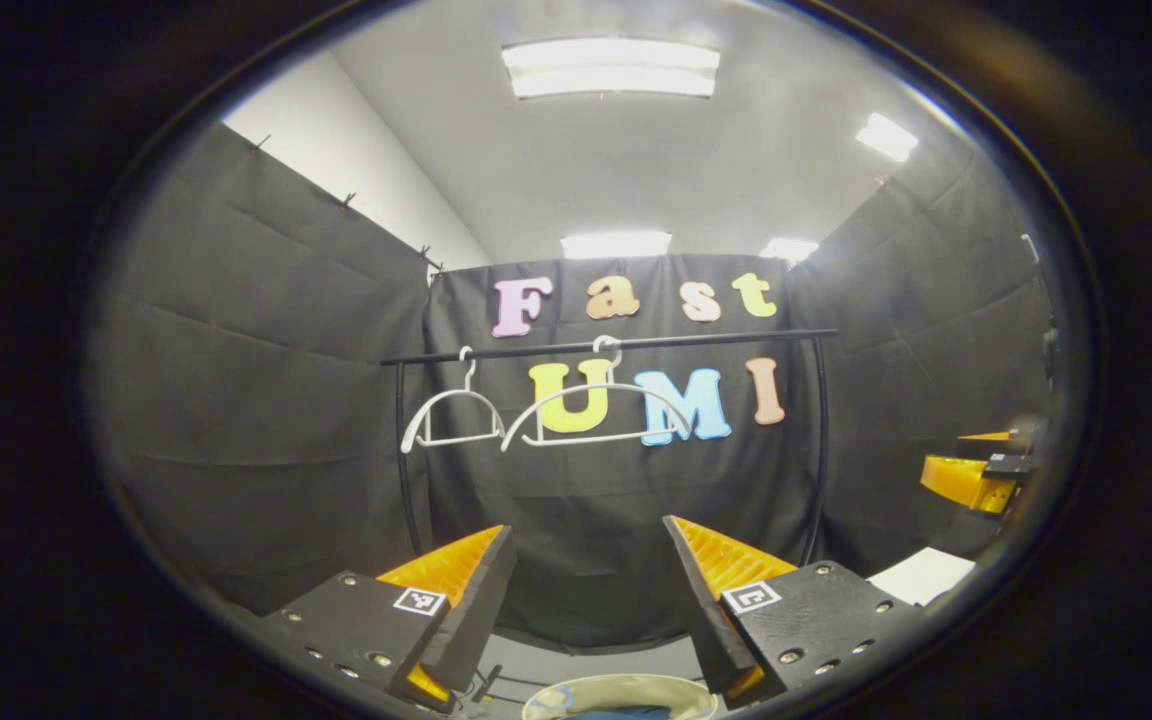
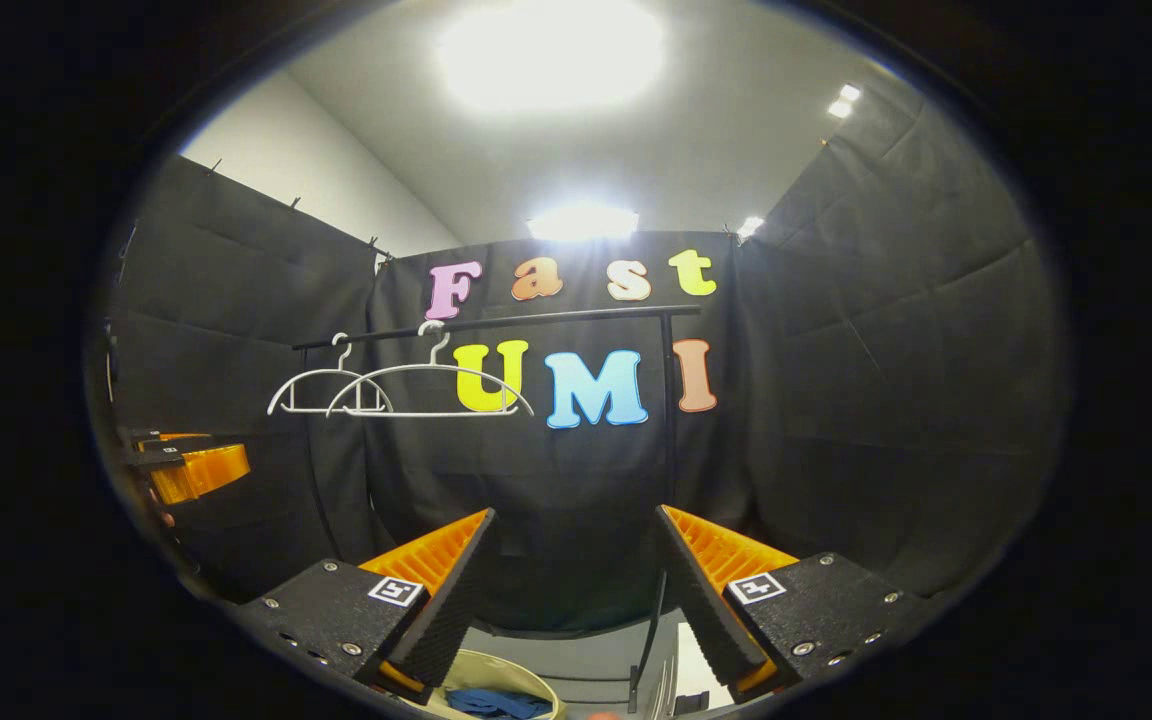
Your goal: Grasp the clothes on the hanger with both hands and then place them into the laundry hamper below.
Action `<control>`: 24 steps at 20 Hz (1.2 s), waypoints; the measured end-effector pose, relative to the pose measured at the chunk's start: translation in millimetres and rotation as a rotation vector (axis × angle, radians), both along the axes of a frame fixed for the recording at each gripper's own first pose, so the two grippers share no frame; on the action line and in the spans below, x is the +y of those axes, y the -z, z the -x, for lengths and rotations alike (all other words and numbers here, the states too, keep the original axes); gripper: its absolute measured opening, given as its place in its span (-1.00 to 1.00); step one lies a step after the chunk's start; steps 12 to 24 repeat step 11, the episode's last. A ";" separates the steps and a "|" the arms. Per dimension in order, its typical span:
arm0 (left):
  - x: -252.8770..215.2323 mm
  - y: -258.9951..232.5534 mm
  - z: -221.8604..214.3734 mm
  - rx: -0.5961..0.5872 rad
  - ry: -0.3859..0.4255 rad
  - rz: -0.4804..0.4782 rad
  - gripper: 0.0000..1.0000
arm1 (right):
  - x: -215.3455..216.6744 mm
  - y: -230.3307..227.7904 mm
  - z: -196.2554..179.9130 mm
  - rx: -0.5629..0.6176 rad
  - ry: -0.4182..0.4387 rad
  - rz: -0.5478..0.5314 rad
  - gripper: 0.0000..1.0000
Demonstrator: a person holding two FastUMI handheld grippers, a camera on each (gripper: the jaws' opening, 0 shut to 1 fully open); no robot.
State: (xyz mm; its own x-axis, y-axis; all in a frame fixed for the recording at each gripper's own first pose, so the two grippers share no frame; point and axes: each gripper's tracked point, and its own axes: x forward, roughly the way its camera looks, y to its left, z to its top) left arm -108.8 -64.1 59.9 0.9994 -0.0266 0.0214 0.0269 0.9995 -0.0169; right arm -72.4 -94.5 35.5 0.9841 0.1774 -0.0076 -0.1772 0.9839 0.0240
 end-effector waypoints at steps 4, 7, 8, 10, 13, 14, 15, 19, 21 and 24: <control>-1.5 -0.7 -1.7 -0.001 0.002 0.000 0.80 | 0.3 -1.3 -0.6 -0.004 0.002 0.000 0.89; -0.8 0.6 -4.4 -0.001 -0.001 0.004 0.82 | 0.9 -0.5 -1.9 -0.004 0.003 -0.001 0.89; -0.7 0.9 -5.0 -0.001 -0.002 0.003 0.80 | 1.5 -0.4 -2.7 -0.003 0.002 0.000 0.89; 0.2 1.4 -5.8 0.000 -0.001 0.004 0.80 | 2.5 -0.3 -4.7 -0.004 0.000 0.001 0.89; 1.0 1.5 -6.2 0.001 -0.002 0.004 0.80 | 3.6 0.4 -5.6 -0.005 -0.001 0.001 0.89; 1.0 1.5 -6.2 0.001 -0.002 0.004 0.80 | 3.6 0.4 -5.6 -0.005 -0.001 0.001 0.89; 1.0 1.5 -6.2 0.001 -0.002 0.004 0.80 | 3.6 0.4 -5.6 -0.005 -0.001 0.001 0.89; 1.0 1.5 -6.2 0.001 -0.002 0.004 0.80 | 3.6 0.4 -5.6 -0.005 -0.001 0.001 0.89; 1.0 1.5 -6.2 0.001 -0.002 0.004 0.80 | 3.6 0.4 -5.6 -0.005 -0.001 0.001 0.89; 1.0 1.5 -6.2 0.001 -0.002 0.004 0.80 | 3.6 0.4 -5.6 -0.005 -0.001 0.001 0.89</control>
